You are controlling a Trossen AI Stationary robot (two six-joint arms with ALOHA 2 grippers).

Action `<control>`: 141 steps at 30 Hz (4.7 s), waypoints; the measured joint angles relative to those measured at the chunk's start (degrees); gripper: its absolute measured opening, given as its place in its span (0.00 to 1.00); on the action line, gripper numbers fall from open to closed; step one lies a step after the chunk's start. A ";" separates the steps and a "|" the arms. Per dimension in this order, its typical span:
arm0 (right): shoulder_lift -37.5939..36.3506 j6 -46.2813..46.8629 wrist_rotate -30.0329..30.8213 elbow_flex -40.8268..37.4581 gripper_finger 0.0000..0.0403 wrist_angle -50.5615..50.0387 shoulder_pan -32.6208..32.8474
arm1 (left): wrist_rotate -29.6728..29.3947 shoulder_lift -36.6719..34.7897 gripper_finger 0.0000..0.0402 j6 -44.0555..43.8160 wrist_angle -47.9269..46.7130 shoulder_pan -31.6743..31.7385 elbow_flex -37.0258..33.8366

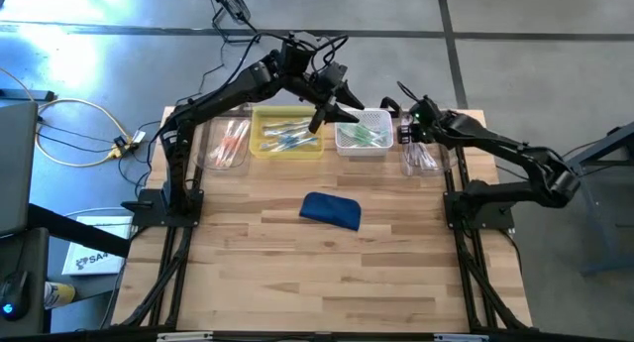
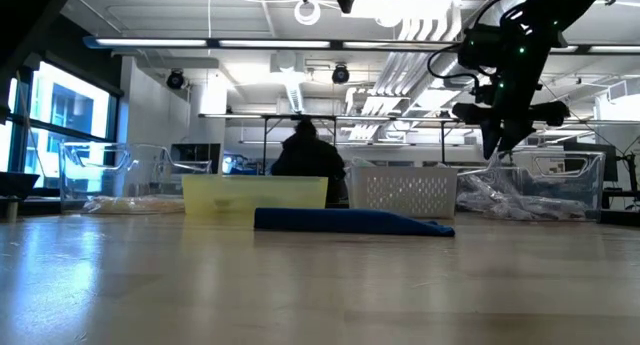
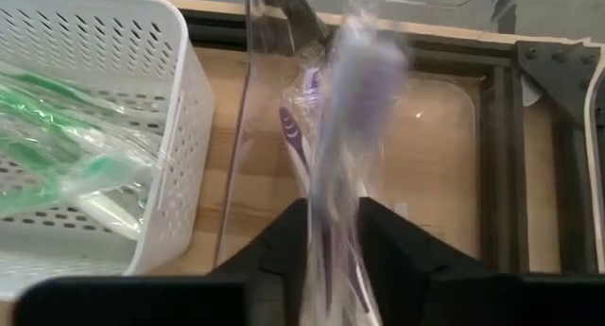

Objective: Pick & Place Toothbrushes
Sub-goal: Put the violet toothbrush into the right transparent bin, then return to Home Position

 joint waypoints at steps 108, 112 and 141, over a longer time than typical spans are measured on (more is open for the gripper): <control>-28.32 -14.65 -8.80 0.00 0.01 32.13 39.35 | -62.56 -46.82 0.00 18.65 21.27 -30.42 -57.59; -30.18 -15.47 -4.81 0.00 0.01 31.63 41.42 | -64.18 -51.50 0.00 19.07 24.81 -30.42 -62.29; -43.91 -21.90 2.33 0.00 0.01 28.25 54.34 | -69.23 -78.24 0.00 23.08 31.58 -30.51 -83.67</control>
